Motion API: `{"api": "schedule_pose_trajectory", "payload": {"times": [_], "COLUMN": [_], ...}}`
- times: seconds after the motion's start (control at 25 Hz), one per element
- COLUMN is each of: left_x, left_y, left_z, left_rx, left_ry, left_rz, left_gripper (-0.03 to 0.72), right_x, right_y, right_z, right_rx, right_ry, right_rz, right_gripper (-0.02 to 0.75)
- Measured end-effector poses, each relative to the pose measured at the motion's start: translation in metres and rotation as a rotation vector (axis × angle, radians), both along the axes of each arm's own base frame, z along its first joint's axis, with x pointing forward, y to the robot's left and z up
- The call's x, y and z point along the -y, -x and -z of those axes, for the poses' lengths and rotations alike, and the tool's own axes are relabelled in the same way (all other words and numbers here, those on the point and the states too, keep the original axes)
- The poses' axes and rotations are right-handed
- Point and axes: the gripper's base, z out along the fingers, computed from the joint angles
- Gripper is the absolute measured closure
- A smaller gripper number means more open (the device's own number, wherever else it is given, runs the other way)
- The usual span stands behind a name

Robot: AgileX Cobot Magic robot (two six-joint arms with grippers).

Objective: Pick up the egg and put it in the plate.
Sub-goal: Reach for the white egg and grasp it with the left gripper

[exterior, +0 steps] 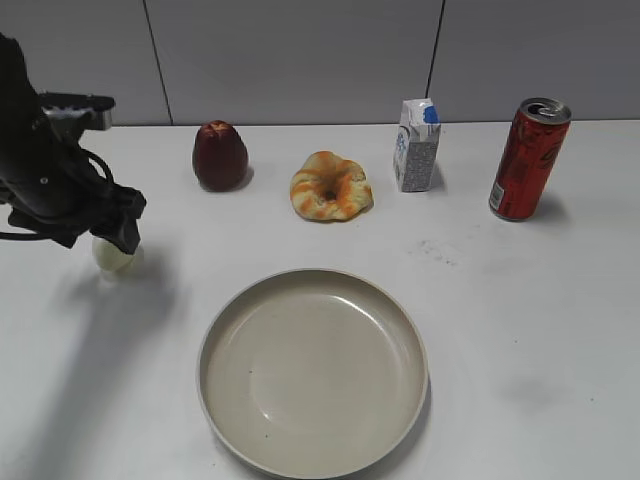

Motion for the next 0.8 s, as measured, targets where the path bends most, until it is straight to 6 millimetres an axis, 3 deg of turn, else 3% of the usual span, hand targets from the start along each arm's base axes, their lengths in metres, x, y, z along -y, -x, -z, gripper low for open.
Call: {"api": "schedule_pose_trajectory", "payload": {"times": [0.2, 0.6, 0.8], "left_x": [0.002, -0.017, -0.017], "left_y": [-0.012, -0.026, -0.030], "left_z": [0.022, 0.023, 0.024], "left_rx": [0.019, 0.102, 0.138], "left_ry": [-0.003, -0.026, -0.023], "left_rz": [-0.025, -0.072, -0.071], "left_gripper": [0.099, 0.099, 0.099], "right_x": [0.000, 0.000, 0.000], "right_y": [0.000, 0.000, 0.000], "right_z": [0.000, 0.000, 0.000], "right_rx": [0.000, 0.000, 0.000], "right_ry": [0.000, 0.000, 0.000], "right_rz": [0.000, 0.000, 0.000], "right_gripper": [0.183, 0.183, 0.183]}}
